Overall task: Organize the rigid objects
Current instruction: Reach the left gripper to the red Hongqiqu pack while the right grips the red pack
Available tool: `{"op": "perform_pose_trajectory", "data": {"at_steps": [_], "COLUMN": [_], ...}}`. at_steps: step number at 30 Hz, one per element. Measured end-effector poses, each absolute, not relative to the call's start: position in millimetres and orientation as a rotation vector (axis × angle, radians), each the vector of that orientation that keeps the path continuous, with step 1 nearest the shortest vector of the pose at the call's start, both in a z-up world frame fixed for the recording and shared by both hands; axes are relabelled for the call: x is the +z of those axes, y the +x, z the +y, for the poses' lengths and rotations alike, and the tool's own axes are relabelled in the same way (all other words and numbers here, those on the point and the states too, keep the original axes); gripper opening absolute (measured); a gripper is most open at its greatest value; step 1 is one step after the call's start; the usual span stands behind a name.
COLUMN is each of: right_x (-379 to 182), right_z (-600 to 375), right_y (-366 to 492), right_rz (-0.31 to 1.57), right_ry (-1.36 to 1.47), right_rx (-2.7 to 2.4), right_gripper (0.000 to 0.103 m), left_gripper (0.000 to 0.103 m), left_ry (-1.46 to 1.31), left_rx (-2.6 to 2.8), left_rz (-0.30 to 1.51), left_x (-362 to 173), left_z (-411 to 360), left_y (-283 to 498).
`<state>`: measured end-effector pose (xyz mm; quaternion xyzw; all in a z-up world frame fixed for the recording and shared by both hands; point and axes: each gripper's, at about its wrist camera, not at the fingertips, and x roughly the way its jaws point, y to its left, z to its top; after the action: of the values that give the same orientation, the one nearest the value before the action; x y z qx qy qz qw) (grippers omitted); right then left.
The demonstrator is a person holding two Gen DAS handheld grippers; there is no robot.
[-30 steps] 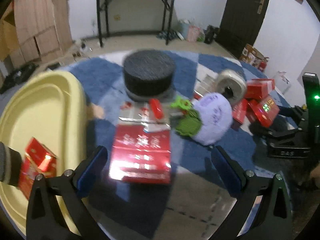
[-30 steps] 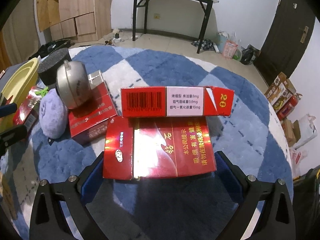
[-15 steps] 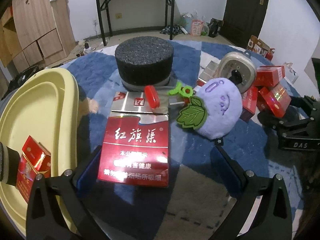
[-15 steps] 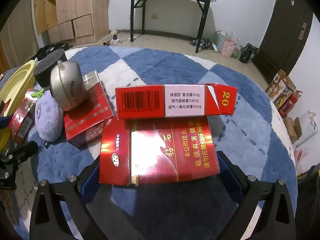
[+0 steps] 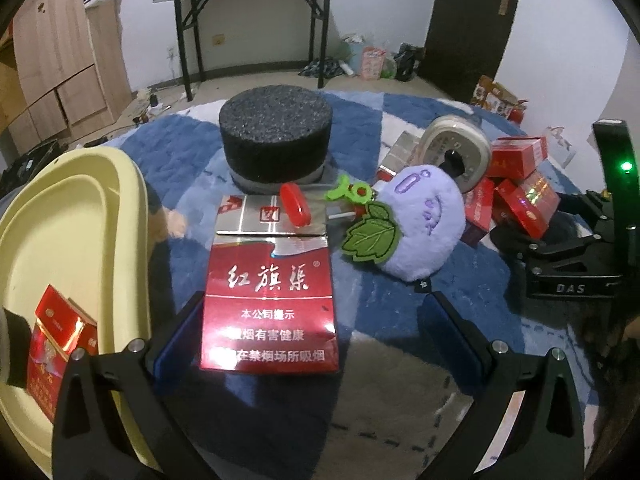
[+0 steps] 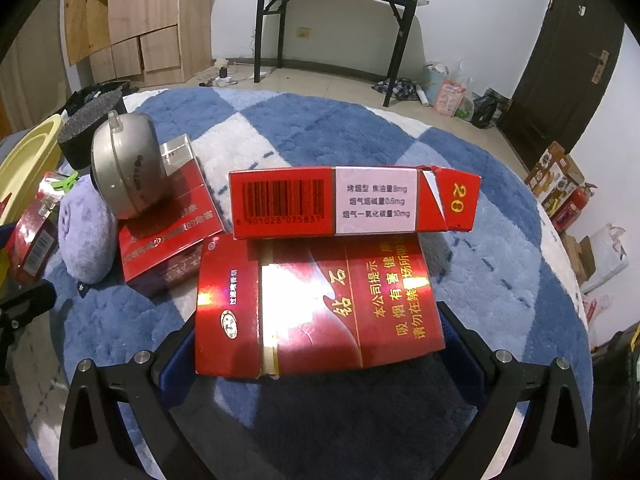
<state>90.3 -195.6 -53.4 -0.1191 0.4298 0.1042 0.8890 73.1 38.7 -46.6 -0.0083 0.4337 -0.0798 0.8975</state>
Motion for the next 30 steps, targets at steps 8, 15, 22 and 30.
{"op": "perform_pose_trajectory", "data": {"at_steps": [8, 15, 22, 30], "right_x": [-56, -57, -57, -56], "right_z": [-194, -198, -198, -199], "right_y": [90, 88, 88, 90], "right_rz": [0.883, 0.876, 0.870, 0.872], "right_ry": [-0.253, -0.250, -0.258, -0.243], "right_rx": [0.219, 0.225, 0.219, 0.233], "right_gripper": [0.103, 0.103, 0.103, 0.103], "left_gripper": [0.103, 0.103, 0.103, 0.103], "left_ry": [0.061, 0.075, 0.061, -0.023], "left_rx": [-0.165, -0.087, -0.120, -0.156], "left_rz": [0.863, 0.876, 0.887, 0.882], "left_x": [-53, -60, -58, -49], "left_z": [32, 22, 25, 36], "left_y": [70, 75, 74, 73]}}
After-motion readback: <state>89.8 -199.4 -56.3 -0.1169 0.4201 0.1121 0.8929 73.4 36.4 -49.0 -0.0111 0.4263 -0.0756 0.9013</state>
